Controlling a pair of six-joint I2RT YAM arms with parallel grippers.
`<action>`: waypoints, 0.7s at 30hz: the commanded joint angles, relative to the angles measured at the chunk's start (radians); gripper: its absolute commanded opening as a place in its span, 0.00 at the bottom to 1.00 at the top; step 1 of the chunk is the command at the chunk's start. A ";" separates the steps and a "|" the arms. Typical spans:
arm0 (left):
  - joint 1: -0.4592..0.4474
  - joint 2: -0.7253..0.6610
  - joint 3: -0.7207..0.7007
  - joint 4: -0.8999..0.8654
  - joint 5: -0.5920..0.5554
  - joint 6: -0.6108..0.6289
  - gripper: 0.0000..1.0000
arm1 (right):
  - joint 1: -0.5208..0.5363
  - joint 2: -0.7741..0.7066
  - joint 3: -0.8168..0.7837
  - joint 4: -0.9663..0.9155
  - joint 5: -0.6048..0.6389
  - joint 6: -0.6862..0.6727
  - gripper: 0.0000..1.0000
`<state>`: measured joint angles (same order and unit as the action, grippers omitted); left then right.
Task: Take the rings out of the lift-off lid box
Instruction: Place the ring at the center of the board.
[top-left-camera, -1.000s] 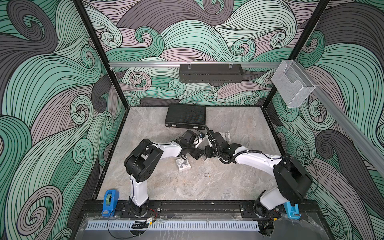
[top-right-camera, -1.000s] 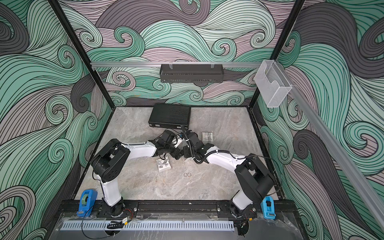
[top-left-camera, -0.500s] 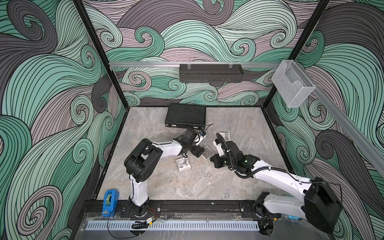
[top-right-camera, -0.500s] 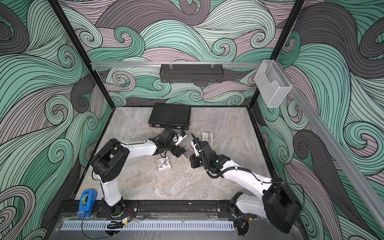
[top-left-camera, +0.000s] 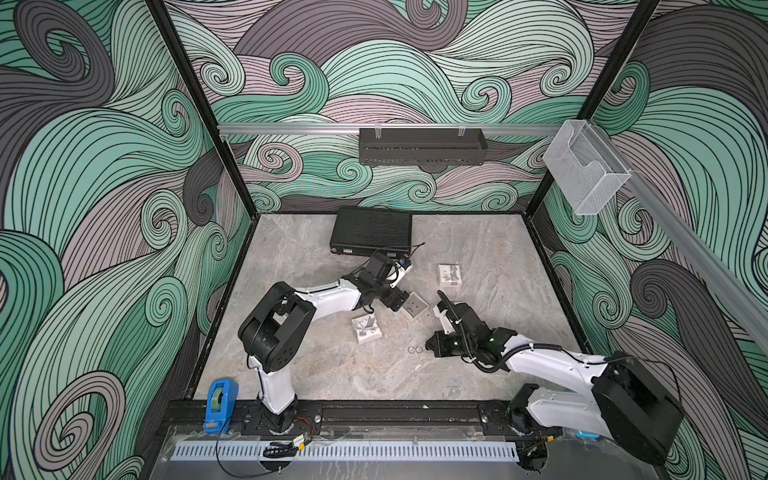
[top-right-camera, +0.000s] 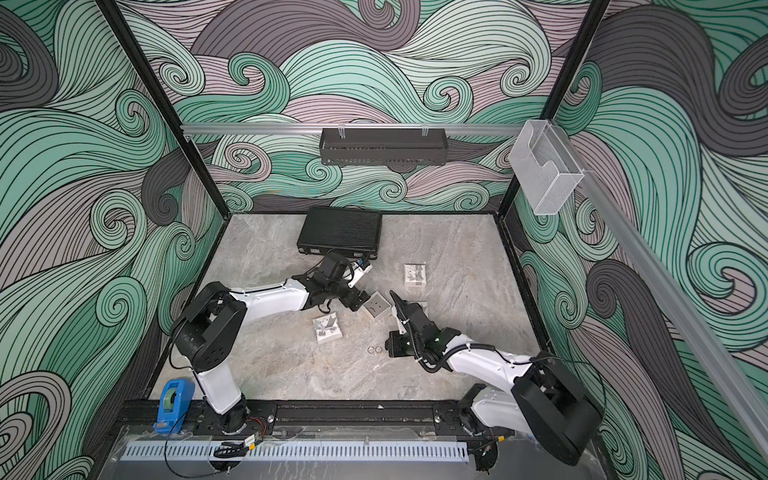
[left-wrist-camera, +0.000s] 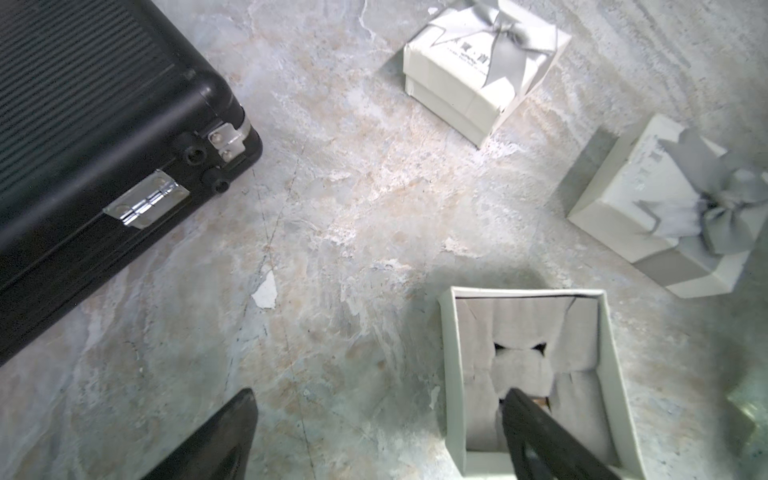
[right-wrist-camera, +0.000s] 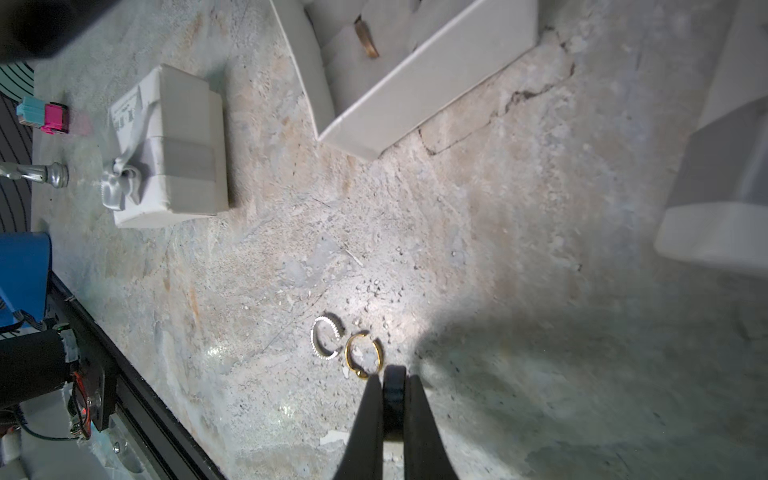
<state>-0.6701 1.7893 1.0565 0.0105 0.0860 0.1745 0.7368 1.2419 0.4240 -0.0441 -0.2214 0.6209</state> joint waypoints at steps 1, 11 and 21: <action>0.001 -0.038 -0.015 -0.020 -0.008 0.005 0.94 | 0.003 0.043 -0.011 0.086 -0.023 0.044 0.00; 0.001 -0.058 -0.030 -0.021 -0.019 0.008 0.93 | 0.004 0.071 -0.027 0.076 0.007 0.057 0.04; 0.001 -0.054 -0.027 -0.015 -0.017 0.009 0.94 | 0.004 -0.022 -0.069 -0.018 0.058 0.056 0.18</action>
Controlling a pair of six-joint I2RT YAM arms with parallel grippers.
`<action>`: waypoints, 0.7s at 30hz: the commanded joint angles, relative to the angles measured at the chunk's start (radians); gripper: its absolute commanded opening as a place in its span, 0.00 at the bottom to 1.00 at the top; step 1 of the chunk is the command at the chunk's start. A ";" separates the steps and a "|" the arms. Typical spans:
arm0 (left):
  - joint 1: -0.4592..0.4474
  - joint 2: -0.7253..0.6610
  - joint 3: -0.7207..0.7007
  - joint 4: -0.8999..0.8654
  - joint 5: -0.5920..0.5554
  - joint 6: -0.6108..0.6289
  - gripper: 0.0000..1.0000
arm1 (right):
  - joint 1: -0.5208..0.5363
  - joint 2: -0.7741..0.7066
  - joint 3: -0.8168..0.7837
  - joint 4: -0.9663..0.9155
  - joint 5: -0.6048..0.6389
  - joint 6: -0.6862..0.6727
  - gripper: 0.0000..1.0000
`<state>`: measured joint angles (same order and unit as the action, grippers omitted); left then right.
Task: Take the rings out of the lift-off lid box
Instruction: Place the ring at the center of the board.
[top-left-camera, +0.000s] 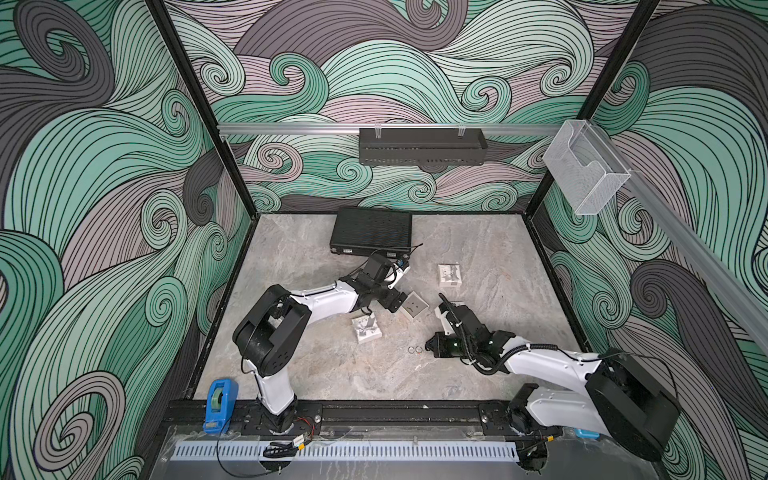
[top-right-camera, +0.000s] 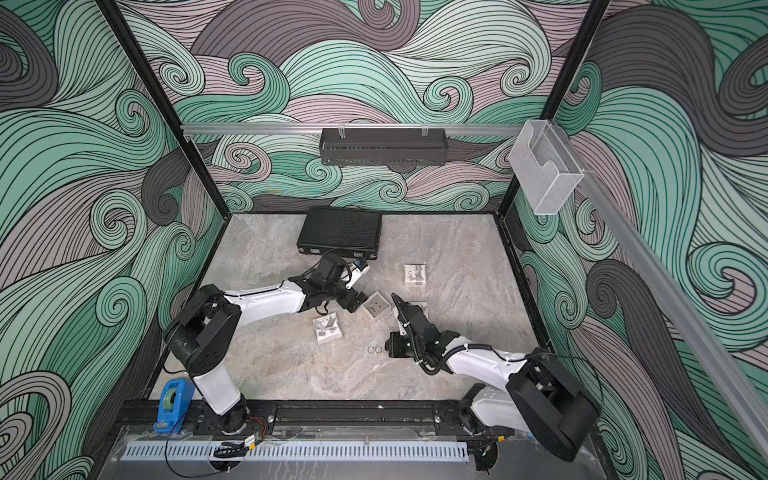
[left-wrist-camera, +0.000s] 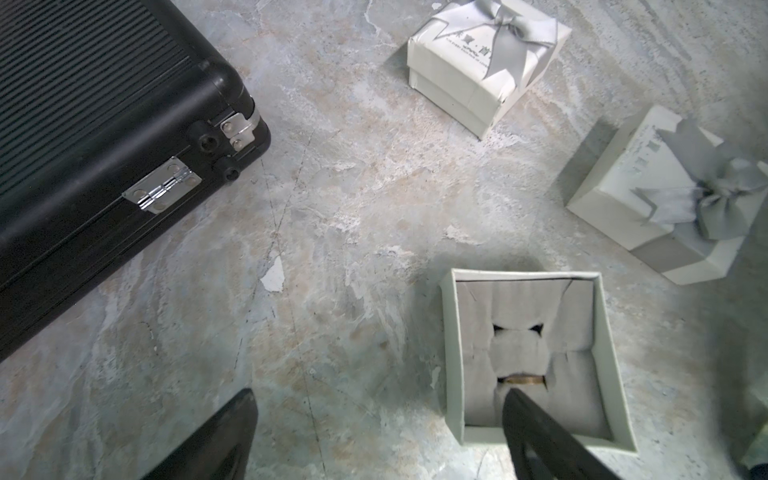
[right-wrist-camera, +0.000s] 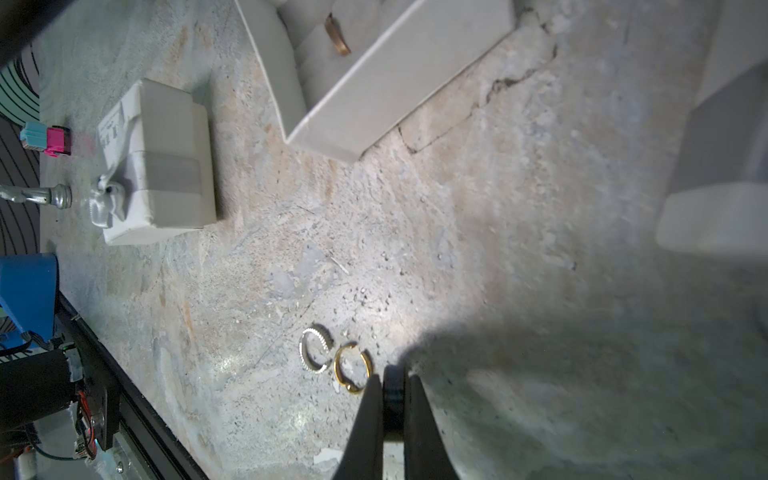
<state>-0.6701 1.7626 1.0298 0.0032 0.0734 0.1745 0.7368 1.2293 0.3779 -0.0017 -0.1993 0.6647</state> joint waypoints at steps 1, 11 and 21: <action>0.001 -0.026 0.001 -0.009 -0.004 0.008 0.93 | 0.004 -0.009 -0.026 -0.059 0.038 0.013 0.21; 0.001 -0.032 0.007 -0.017 0.000 0.012 0.94 | 0.004 0.039 -0.011 -0.023 0.033 0.007 0.21; 0.001 -0.050 0.003 -0.029 -0.026 0.029 0.94 | -0.003 -0.048 0.072 -0.169 0.052 -0.075 0.46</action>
<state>-0.6701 1.7557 1.0298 -0.0040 0.0654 0.1791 0.7364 1.2228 0.4076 -0.0731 -0.1776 0.6312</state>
